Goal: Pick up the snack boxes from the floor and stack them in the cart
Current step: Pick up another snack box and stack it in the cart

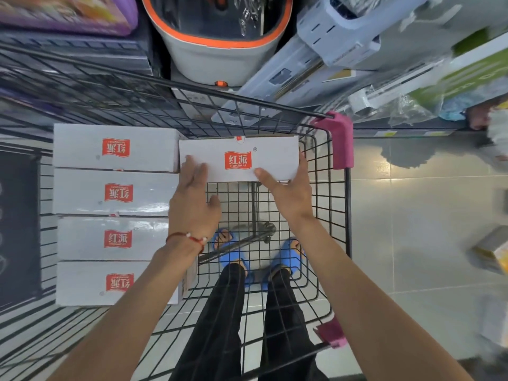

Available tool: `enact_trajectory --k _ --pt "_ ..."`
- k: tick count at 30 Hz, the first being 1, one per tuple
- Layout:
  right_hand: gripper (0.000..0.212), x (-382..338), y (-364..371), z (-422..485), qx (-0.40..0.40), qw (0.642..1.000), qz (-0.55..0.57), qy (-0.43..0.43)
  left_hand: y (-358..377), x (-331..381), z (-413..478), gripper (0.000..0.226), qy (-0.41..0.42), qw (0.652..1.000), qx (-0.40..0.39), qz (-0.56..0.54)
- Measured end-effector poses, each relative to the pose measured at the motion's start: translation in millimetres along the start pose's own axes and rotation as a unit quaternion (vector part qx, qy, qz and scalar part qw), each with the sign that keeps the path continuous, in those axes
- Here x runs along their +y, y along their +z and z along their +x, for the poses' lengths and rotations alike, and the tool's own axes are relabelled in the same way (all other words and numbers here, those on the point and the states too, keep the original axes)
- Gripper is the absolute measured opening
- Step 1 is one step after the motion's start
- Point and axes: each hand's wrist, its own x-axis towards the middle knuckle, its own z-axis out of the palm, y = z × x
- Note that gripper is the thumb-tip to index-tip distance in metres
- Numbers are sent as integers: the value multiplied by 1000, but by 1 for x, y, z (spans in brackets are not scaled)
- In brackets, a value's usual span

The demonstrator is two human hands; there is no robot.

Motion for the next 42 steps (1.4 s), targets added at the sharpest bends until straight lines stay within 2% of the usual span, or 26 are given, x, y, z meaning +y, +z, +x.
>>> enact_trajectory --k 4,9,15,19,22,27,31,36,42 --pt "91 0 5 4 27 999 20 15 6 9 10 78 27 999 -31 27" --pt "82 2 9 2 39 999 34 -4 4 6 20 77 45 998 -29 28" --pt "92 2 9 3 -4 1000 8 -10 8 -5 24 79 45 998 -18 29" --pt "65 -3 2 -8 3 999 15 -28 5 1 25 76 37 999 -9 23" --pt "54 -8 -3 -24 14 999 37 -14 0 6 17 70 30 1000 -1 -7" --pt "48 -22 -24 -68 20 998 63 15 -1 16 -18 61 32 997 11 -70" --pt "31 -29 -58 -114 53 996 72 -24 -1 40 -63 55 56 991 20 -122" --pt "24 -30 -116 -172 87 987 124 -57 0 89 -128 48 94 986 11 -135" --pt "31 -4 -196 -233 129 970 194 -63 11 155 -213 42 154 977 1 -151"
